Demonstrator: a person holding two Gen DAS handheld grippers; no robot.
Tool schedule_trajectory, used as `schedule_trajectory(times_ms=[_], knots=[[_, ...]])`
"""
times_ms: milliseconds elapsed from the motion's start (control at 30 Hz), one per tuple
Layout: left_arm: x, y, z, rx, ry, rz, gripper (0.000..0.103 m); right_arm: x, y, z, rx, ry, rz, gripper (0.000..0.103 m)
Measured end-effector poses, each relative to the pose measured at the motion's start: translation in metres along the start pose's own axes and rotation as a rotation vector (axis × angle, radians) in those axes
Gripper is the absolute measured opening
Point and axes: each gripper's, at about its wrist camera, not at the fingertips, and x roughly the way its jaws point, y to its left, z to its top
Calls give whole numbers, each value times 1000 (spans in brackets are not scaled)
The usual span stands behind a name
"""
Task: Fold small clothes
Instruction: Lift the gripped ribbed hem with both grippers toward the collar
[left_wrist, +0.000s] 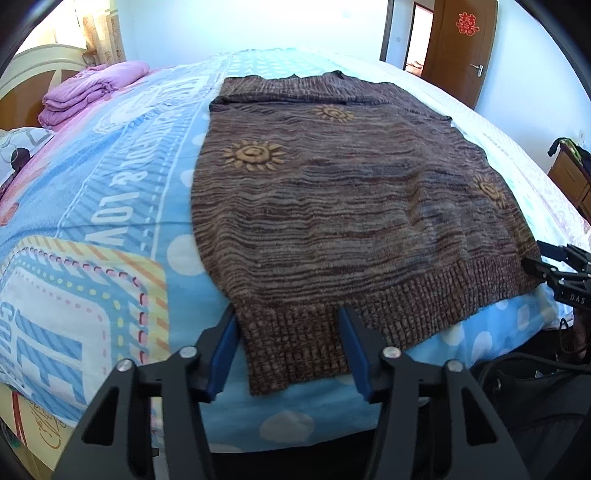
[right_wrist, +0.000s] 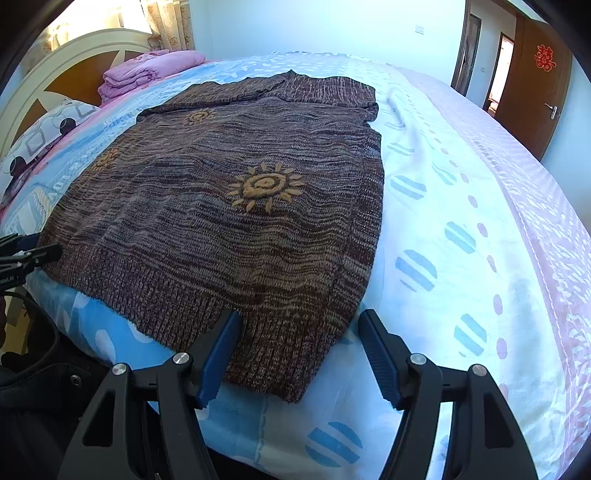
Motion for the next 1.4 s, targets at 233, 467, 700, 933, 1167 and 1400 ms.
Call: schedule_trajectory(times_ms=[233,467,700,933,1167,1400], knots=[[-1,0,0,-9,-8,15,54,-3,5,0,-24,-8,28,36],[-7,12,1,-44,-27,47,57,-4,-1,-1,9,-10,76,31],[-4,14,-2,-43,-15,12,36,-5,-1,-2,20,-11,97,28],[-21,25,4,-66,-47,-63,10,-24,-4,0,11,-81,155,11],[-30,29,9,-83,-87,-103,10,-39,-27,8,81,-148,150,10],[-58,29,27,-79,-207,-132,9,-72,-28,17,80,-286,164,10]])
